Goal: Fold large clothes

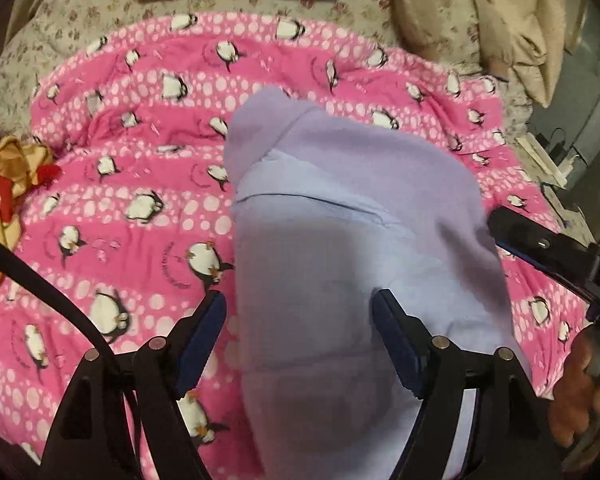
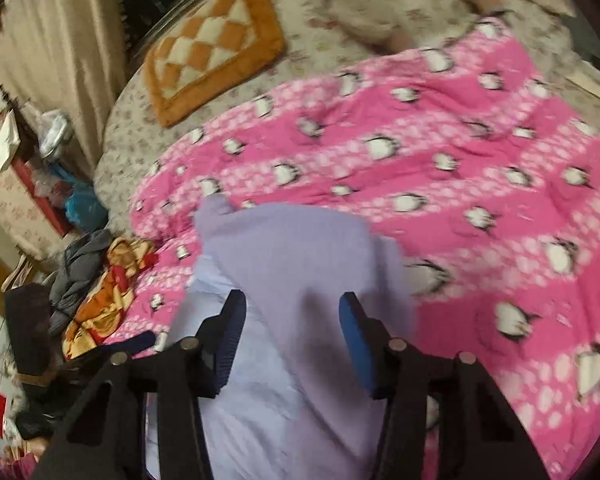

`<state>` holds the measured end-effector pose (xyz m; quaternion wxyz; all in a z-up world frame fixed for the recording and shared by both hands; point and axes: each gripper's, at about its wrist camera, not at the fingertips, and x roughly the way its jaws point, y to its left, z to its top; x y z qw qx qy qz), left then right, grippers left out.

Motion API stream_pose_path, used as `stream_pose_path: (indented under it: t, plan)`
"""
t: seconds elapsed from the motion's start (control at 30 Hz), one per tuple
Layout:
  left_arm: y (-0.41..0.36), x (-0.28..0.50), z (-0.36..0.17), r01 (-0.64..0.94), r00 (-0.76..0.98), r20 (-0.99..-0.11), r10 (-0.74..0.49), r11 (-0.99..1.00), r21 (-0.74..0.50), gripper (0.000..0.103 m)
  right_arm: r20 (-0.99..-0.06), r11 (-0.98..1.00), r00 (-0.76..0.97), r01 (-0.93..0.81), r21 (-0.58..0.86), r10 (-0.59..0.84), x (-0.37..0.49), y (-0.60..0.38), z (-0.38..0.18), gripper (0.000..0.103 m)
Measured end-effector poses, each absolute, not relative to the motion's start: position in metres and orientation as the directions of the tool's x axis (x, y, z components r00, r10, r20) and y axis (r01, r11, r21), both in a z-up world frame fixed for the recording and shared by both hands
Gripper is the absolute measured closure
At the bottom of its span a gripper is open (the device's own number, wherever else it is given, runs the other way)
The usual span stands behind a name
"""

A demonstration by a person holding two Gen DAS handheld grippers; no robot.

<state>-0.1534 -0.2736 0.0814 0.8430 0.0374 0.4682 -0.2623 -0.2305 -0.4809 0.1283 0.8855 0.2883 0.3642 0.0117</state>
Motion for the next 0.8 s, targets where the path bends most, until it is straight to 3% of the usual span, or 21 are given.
stream_pose_path:
  t: [0.1, 0.17, 0.27, 0.37, 0.6, 0.8]
  plan:
    - [-0.279, -0.15, 0.072, 0.468, 0.409, -0.814, -0.412, 0.861, -0.201, 0.055, -0.664, 0.838, 0.708, 0.195, 0.51, 0.239, -0.2, -0.473, 0.116, 0.052]
    - [-0.282, -0.149, 0.068, 0.474, 0.419, -0.808, -0.414, 0.859, -0.194, 0.049, -0.694, 0.842, 0.687, 0.231, 0.487, 0.213, -0.179, -0.475, 0.101, 0.052]
    - [-0.288, -0.148, 0.057, 0.501, 0.412, -0.794, -0.446, 0.839, -0.212, 0.042, -0.773, 0.854, 0.623, 0.33, 0.401, 0.123, -0.16, -0.486, 0.071, 0.061]
    - [-0.293, -0.15, 0.053, 0.5, 0.431, -0.787, -0.441, 0.843, -0.199, 0.039, -0.754, 0.812, 0.648, 0.379, 0.443, 0.108, -0.165, -0.499, 0.048, 0.061]
    - [-0.289, -0.156, 0.052, 0.489, 0.456, -0.779, -0.431, 0.852, -0.185, 0.038, -0.739, 0.798, 0.664, 0.38, 0.467, 0.116, -0.19, -0.504, 0.065, 0.061]
    - [-0.286, -0.159, 0.053, 0.47, 0.46, -0.781, -0.422, 0.862, -0.188, 0.038, -0.737, 0.861, 0.668, 0.31, 0.403, 0.104, -0.235, -0.479, 0.095, 0.058]
